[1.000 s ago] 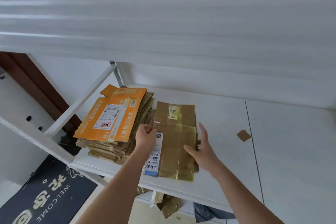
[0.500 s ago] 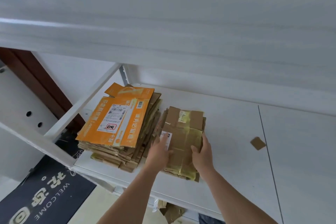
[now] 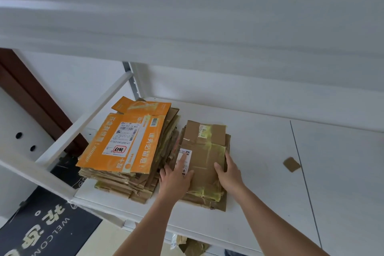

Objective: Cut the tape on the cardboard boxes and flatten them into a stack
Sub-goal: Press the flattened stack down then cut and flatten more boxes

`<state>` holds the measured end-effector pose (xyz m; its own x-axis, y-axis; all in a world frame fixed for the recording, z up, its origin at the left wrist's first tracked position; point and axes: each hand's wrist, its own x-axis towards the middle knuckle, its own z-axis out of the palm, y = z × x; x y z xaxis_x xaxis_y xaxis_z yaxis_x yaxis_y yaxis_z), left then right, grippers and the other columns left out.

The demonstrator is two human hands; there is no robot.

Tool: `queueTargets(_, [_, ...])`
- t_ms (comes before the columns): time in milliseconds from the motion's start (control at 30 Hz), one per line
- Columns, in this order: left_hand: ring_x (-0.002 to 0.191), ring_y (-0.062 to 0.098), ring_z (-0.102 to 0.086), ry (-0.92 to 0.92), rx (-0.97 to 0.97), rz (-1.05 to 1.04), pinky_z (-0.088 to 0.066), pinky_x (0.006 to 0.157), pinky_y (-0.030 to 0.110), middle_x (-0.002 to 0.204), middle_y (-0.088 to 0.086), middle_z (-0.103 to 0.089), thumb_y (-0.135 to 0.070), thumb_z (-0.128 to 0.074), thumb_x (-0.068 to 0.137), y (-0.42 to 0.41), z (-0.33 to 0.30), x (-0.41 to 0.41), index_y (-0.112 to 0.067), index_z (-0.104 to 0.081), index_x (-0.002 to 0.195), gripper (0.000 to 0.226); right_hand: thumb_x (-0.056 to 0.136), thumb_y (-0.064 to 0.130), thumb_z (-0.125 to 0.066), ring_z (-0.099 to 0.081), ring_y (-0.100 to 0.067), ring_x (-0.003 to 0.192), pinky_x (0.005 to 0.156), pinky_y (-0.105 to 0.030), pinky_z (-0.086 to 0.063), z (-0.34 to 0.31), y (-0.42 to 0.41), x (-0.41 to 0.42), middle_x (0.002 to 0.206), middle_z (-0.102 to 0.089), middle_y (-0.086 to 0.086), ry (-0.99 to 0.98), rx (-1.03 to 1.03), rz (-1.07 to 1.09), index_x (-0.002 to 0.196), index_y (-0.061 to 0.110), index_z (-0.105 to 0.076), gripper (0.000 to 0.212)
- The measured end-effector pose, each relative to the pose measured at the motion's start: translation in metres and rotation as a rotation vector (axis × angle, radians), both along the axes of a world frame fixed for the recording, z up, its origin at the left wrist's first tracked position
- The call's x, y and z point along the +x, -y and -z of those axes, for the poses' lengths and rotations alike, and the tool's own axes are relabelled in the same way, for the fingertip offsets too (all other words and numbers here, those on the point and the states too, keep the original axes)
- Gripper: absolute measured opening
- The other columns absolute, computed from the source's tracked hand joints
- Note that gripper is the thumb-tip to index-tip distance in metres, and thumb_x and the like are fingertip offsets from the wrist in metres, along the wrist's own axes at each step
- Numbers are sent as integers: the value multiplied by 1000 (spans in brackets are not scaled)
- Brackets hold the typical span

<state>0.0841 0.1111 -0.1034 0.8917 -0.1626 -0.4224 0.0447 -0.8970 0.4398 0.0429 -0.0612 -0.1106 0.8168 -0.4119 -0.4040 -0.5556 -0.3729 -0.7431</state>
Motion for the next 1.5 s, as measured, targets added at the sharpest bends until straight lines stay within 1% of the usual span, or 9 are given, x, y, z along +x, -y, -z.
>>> queueTargets(267, [137, 43, -27, 17, 60, 36, -26, 112, 50, 150, 22, -34, -64, -47, 91, -10, 7, -3, -52, -12, 149, 69, 106, 36, -36, -37, -34, 135, 112, -42, -30, 4, -21, -15, 152, -36, -8, -16, -95, 161, 157, 28, -15, 56])
queueTargets(400, [142, 46, -14, -17, 27, 26, -24, 113, 53, 157, 22, -18, -38, -40, 104, -4, -6, -9, -46, -9, 153, 59, 106, 39, -32, -33, -35, 135, 109, -42, -31, 4, -28, -18, 156, -24, -10, -37, -167, 63, 157, 28, -4, 60])
queueTargets(500, [146, 49, -3, 6, 18, 77, -25, 114, 55, 164, 8, 9, -20, -32, 106, -5, -7, -12, -52, -6, 152, 62, 105, 43, -25, -18, -34, 144, 111, -45, -31, 4, -24, -27, 164, 6, -4, 21, -480, -78, 156, 33, 9, 62])
queueTargets(633, [149, 42, 0, 6, 89, 144, -34, 111, 51, 164, -11, 13, -8, -32, 103, -11, -1, -12, -51, 5, 152, 75, 82, 65, 26, 28, -23, 147, 121, -49, 7, 17, -22, -30, 159, 33, 6, 22, -659, -371, 153, 29, 19, 80])
queueTargets(767, [150, 37, -1, 4, 177, 176, -44, 105, 50, 164, -12, 10, 1, -40, 97, -12, 1, -8, -47, 7, 152, 87, 60, 64, 49, 29, -19, 146, 115, -50, 25, 23, -24, -23, 160, 29, 1, -64, -793, -453, 154, 20, 20, 107])
queueTargets(1033, [147, 47, -7, 111, 469, 220, -13, 119, 58, 164, 15, 10, -25, -35, 104, 6, -13, -25, -28, 14, 155, 71, 104, 52, -11, 22, -21, 150, 118, -55, 15, -11, -19, -12, 162, 24, 3, -234, -703, -556, 157, 21, 12, 66])
queueTargets(1300, [147, 40, 19, 415, 288, 372, 10, 120, 52, 160, 15, 25, -10, -40, 99, 59, -41, -55, -20, 14, 155, 78, 64, 68, 39, 18, -28, 150, 117, -57, 9, -30, 47, -82, 162, 25, 1, -80, -808, -357, 155, 30, 14, 102])
queueTargets(1433, [148, 37, 21, 452, 254, 457, 11, 119, 54, 161, 15, 23, -12, -34, 100, 117, -52, -80, -22, 8, 156, 71, 93, 55, -3, -12, -33, 151, 116, -65, -10, -44, 98, -124, 166, -7, -7, -57, -797, -223, 158, 27, -15, 71])
queueTargets(1500, [149, 35, 19, 464, 253, 501, 9, 120, 53, 161, 14, 22, -24, -30, 105, 153, -56, -95, -23, 5, 157, 63, 103, 47, -20, -2, -30, 152, 117, -63, -3, -43, 134, -149, 166, -1, -5, -82, -778, -214, 158, 27, -6, 60])
